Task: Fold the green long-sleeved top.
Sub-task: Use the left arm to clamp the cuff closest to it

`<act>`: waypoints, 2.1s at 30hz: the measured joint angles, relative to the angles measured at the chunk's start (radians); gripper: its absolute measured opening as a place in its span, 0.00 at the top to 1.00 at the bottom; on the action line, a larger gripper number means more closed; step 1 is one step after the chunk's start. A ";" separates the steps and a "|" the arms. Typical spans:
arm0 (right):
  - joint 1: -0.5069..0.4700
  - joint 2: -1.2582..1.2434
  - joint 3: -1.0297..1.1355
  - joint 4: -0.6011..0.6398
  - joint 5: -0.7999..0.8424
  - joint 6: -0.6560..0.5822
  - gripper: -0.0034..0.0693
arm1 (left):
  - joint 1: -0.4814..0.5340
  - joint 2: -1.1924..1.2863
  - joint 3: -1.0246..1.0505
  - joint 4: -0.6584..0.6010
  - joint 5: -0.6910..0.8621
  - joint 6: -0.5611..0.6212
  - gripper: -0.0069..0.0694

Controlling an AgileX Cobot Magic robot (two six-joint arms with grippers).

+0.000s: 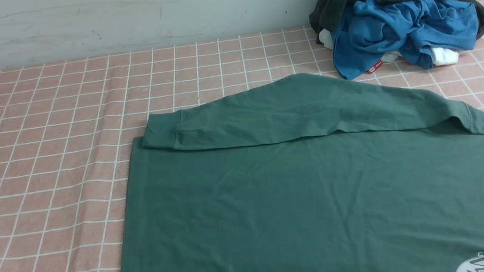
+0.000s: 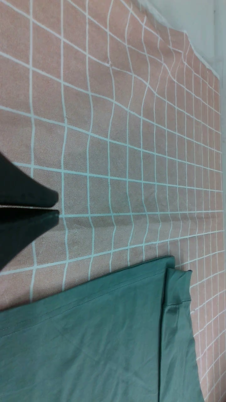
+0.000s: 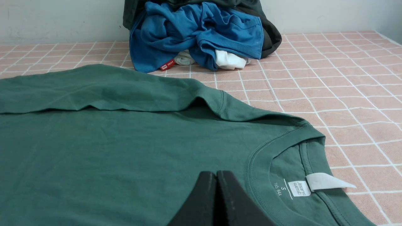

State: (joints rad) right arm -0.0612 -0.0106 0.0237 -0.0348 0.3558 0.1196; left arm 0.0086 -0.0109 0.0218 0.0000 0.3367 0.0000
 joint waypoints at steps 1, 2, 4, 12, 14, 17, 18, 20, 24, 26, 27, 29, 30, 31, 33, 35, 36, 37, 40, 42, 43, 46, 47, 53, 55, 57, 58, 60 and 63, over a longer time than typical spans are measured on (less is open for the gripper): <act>0.000 0.000 0.000 0.000 0.000 0.000 0.97 | 0.000 0.000 0.000 0.000 0.000 0.000 0.91; 0.000 0.000 0.000 0.000 0.000 0.000 0.97 | 0.000 0.000 0.000 0.000 0.000 0.000 0.91; 0.000 0.000 0.000 0.000 0.000 0.000 0.97 | 0.000 0.000 0.000 0.000 0.000 0.000 0.91; 0.000 0.000 0.000 0.000 0.000 0.000 0.97 | 0.000 0.000 0.000 0.000 0.000 0.000 0.91; 0.000 0.000 0.000 0.000 0.000 0.000 0.97 | 0.000 0.000 0.000 0.000 0.000 0.000 0.91; 0.000 0.000 0.000 0.000 0.000 0.000 0.97 | 0.000 0.000 0.000 0.000 0.000 0.000 0.91; 0.000 0.000 0.000 0.000 0.000 0.000 0.97 | 0.000 0.000 0.000 0.000 0.000 0.000 0.91; 0.000 0.000 0.000 0.000 0.000 0.000 0.97 | 0.000 0.000 0.000 0.000 0.000 0.000 0.91; 0.000 0.000 0.000 0.000 0.000 0.000 0.97 | 0.000 0.000 0.000 0.000 0.000 0.000 0.91; 0.000 0.000 0.000 0.000 0.000 0.000 0.97 | 0.000 0.000 0.000 0.000 0.000 0.000 0.91; 0.000 0.000 0.000 0.000 0.000 0.000 0.97 | 0.000 0.000 0.000 0.000 0.000 0.000 0.91; 0.000 0.000 0.000 0.000 0.000 0.000 0.97 | 0.000 0.000 0.000 0.000 0.000 0.000 0.91; 0.000 0.000 0.000 0.000 0.000 0.000 0.97 | 0.000 0.000 0.000 0.000 0.000 0.000 0.91; 0.000 0.000 0.000 0.000 0.000 0.000 0.97 | 0.000 0.000 0.000 0.000 0.000 0.000 0.91; 0.000 0.000 0.000 0.000 0.000 0.000 0.97 | 0.000 0.000 0.000 0.000 0.000 0.000 0.91; 0.000 0.000 0.000 0.000 0.000 0.000 0.97 | 0.000 0.000 0.000 0.000 0.000 0.000 0.91; 0.000 0.000 0.000 0.000 0.000 0.000 0.97 | 0.000 0.000 0.000 0.000 0.000 0.000 0.91; 0.000 0.000 0.000 0.000 0.000 0.000 0.97 | 0.000 0.000 0.000 0.000 0.000 0.000 0.91; 0.000 0.000 0.000 0.000 0.000 0.000 0.97 | 0.000 0.000 0.000 0.000 0.000 0.000 0.91; 0.000 0.000 0.000 0.000 0.000 0.000 0.97 | 0.000 0.000 0.000 0.000 0.000 0.000 0.91; 0.000 0.000 0.000 0.000 0.000 0.000 0.97 | 0.000 0.000 0.000 0.000 0.000 0.000 0.91; 0.000 0.000 0.000 0.000 0.000 0.001 0.97 | 0.000 0.000 0.000 0.000 0.000 0.000 0.91; 0.000 0.000 0.000 0.000 0.000 0.002 0.97 | 0.000 0.000 0.000 0.000 0.000 0.000 0.91; 0.000 0.000 0.000 0.000 0.000 0.012 0.97 | 0.000 0.000 0.000 0.006 0.000 0.000 0.91; 0.000 0.000 0.000 0.000 0.000 0.012 0.97 | 0.000 0.000 0.000 0.011 0.000 0.000 0.91; 0.000 0.000 0.000 0.000 0.000 0.012 0.97 | 0.000 0.000 0.000 0.007 0.000 0.000 0.91; 0.000 0.000 0.000 0.000 0.000 0.012 0.97 | 0.000 0.000 0.000 0.007 0.000 0.000 0.91; 0.000 0.000 0.000 0.000 0.000 0.012 0.97 | 0.000 0.000 0.000 0.000 0.000 -0.005 0.91; 0.000 0.000 0.000 0.000 0.000 0.012 0.97 | 0.000 0.000 0.000 -0.029 0.000 -0.006 0.91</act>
State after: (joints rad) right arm -0.0612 -0.0106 0.0237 -0.0348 0.3558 0.1319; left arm 0.0086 -0.0109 0.0218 -0.0285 0.3367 -0.0062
